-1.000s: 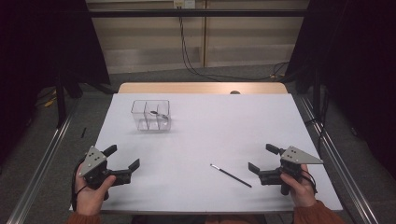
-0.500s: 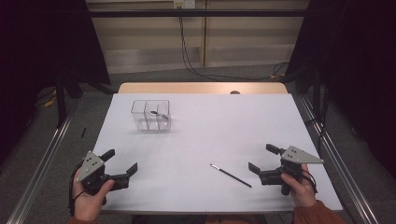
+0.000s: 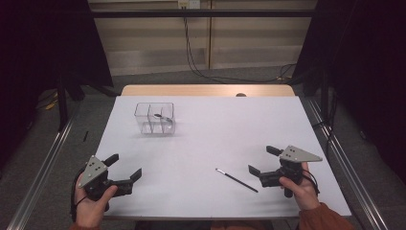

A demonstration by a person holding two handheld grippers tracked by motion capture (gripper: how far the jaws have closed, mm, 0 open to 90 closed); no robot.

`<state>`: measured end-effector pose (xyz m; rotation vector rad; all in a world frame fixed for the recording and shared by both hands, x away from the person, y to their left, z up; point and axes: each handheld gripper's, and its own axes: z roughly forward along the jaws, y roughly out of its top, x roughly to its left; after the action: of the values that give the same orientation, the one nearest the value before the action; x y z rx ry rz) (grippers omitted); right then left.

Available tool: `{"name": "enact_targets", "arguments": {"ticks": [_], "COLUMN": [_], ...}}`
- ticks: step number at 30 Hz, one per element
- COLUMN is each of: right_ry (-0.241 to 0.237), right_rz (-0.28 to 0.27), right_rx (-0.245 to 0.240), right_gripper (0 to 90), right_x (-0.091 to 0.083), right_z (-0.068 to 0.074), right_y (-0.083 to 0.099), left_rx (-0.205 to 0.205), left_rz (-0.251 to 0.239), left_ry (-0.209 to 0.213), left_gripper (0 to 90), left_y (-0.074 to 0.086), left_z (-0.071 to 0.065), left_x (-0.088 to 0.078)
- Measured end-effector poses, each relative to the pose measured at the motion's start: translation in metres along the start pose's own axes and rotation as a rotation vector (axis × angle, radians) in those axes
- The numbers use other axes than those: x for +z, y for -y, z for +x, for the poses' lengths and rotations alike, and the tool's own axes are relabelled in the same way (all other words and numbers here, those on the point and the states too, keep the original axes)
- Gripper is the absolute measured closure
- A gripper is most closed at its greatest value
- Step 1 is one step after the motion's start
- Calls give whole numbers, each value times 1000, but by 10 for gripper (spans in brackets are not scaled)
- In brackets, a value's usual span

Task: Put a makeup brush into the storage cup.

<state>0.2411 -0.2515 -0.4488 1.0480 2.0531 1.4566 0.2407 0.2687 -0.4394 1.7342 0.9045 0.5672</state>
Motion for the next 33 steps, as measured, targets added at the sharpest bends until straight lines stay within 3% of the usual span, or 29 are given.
{"name": "enact_targets", "arguments": {"ticks": [8, 12, 22, 33], "right_ry": [-31, -14, -52, -73], "right_rz": [50, 72, 219, 351], "right_rx": [-33, -60, -90, -72], "right_gripper": [7, 9, 17, 30], "right_x": [12, 17, 32, 34], "right_z": [3, 5, 10, 8], "right_y": [-11, -16, -28, -37], "left_rx": [6, 4, 5, 13], "left_rz": [10, 7, 10, 11], "left_ry": [-1, 0, -4, -5], "left_gripper": [26, 25, 25, 25], "left_y": [0, 0, -1, -1], "left_z": [1, 1, 2, 4], "left_x": [0, 0, 0, 0]}}
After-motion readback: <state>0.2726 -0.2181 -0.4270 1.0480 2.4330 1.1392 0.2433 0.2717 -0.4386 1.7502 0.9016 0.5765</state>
